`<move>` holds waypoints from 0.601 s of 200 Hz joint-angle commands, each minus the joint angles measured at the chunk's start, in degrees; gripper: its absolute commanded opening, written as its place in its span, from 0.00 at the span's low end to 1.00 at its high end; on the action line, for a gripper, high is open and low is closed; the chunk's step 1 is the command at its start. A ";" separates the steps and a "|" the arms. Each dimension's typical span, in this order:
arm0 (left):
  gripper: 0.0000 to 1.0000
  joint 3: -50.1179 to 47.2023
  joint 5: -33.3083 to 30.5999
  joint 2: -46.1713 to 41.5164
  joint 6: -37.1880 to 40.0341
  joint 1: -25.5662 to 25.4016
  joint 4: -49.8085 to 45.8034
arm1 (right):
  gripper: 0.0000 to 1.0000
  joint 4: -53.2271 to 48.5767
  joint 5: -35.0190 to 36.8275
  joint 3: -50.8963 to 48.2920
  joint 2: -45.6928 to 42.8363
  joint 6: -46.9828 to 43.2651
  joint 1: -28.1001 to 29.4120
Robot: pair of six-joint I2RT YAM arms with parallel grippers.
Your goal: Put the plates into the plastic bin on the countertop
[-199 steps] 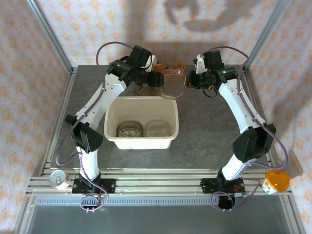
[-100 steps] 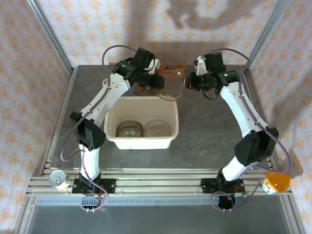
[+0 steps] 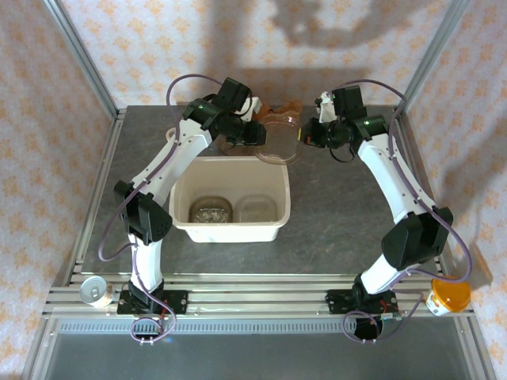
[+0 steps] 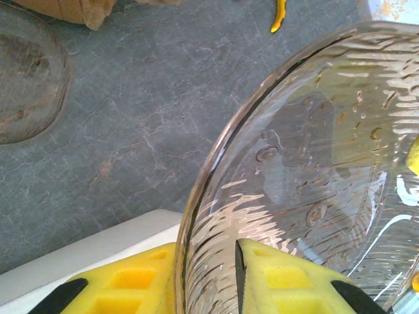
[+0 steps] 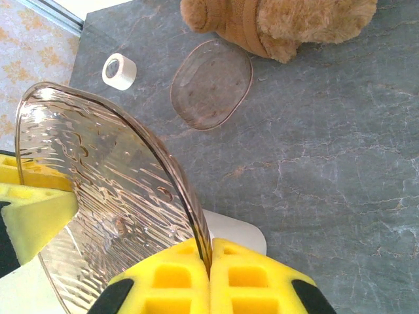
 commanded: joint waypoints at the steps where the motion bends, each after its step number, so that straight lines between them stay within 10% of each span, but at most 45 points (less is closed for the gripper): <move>1: 0.28 -0.06 -1.13 -1.14 -0.32 -0.18 -0.47 | 0.00 0.84 -0.02 -0.58 -1.39 0.14 0.11; 120: 0.29 -1.90 -4.38 -2.53 -1.98 -0.27 0.45 | 0.00 0.04 -0.81 0.11 -0.08 -0.61 0.05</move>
